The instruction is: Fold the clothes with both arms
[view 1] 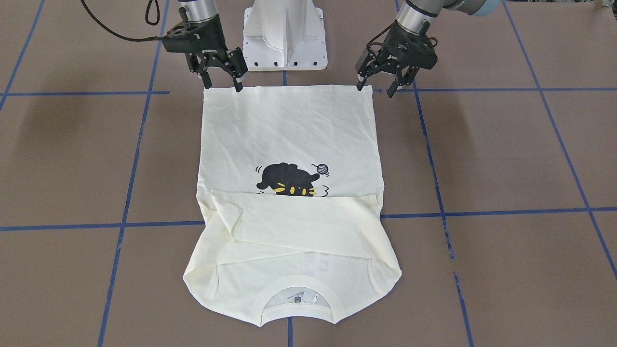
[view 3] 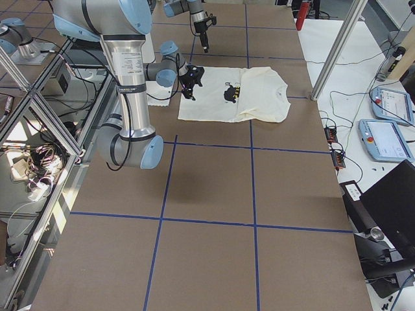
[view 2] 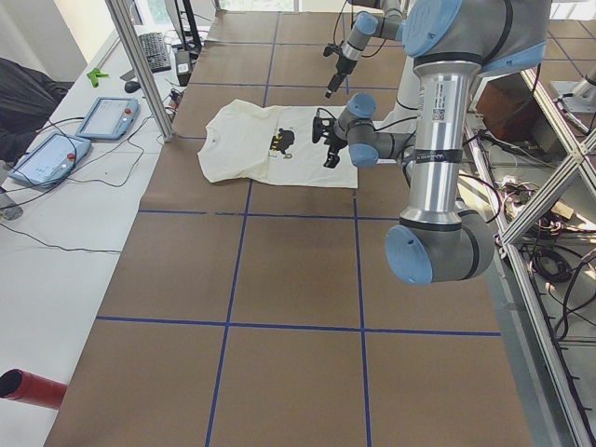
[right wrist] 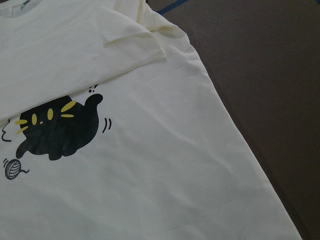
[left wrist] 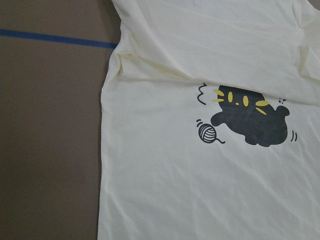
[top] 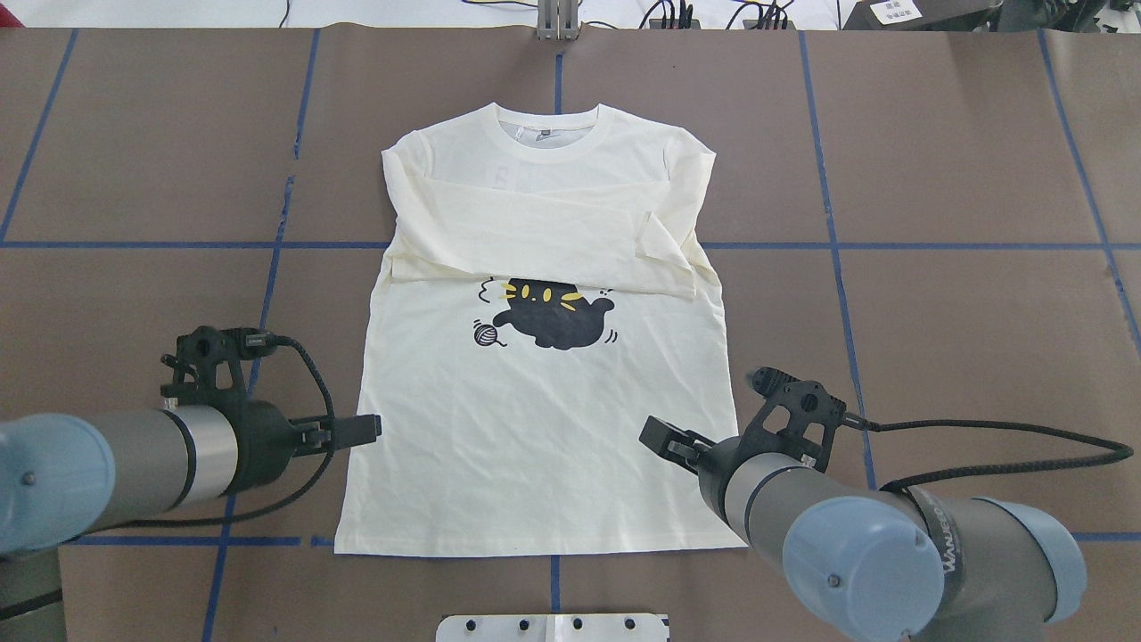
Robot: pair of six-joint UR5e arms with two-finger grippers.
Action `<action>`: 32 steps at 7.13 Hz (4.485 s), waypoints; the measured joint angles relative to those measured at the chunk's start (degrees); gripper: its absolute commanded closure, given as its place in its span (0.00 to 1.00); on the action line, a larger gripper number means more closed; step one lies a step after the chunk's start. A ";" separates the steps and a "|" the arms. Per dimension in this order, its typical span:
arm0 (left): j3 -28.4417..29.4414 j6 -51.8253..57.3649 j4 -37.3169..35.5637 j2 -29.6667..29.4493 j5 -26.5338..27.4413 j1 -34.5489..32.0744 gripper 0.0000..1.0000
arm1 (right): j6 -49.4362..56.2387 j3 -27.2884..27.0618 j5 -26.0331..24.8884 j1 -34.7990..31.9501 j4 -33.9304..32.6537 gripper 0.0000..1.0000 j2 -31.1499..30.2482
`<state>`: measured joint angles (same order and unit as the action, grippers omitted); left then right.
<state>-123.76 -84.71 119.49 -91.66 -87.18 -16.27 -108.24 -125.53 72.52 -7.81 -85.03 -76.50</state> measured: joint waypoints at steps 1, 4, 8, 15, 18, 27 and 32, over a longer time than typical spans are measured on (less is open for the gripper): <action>0.37 -5.21 0.25 0.80 4.28 4.66 0.38 | -1.32 -0.27 -1.73 1.41 0.07 0.01 -0.36; 2.91 -10.65 0.06 1.17 8.96 10.39 0.41 | -1.98 -0.41 -2.86 2.23 0.12 0.01 -0.49; 5.77 -8.80 -0.21 1.27 9.14 11.23 0.46 | -2.03 -0.41 -2.91 2.27 0.13 0.01 -0.39; 5.91 -8.57 -0.38 1.76 9.11 13.29 0.47 | -2.06 -0.41 -2.99 2.30 0.13 0.01 -0.49; 5.90 -8.54 -0.39 2.29 9.06 13.46 0.52 | -2.06 -0.41 -3.00 2.35 0.13 0.01 -0.45; 6.30 -8.54 -0.39 2.36 9.13 14.67 0.99 | -2.07 -0.33 -3.28 2.36 0.13 0.01 -0.45; 5.70 -8.54 -0.40 2.23 9.13 14.56 1.00 | -2.20 0.30 -3.23 2.69 0.01 0.14 -1.10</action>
<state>-118.07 -93.25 119.09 -89.42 -78.05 -1.70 -110.44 -125.24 69.29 -5.12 -85.02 -77.59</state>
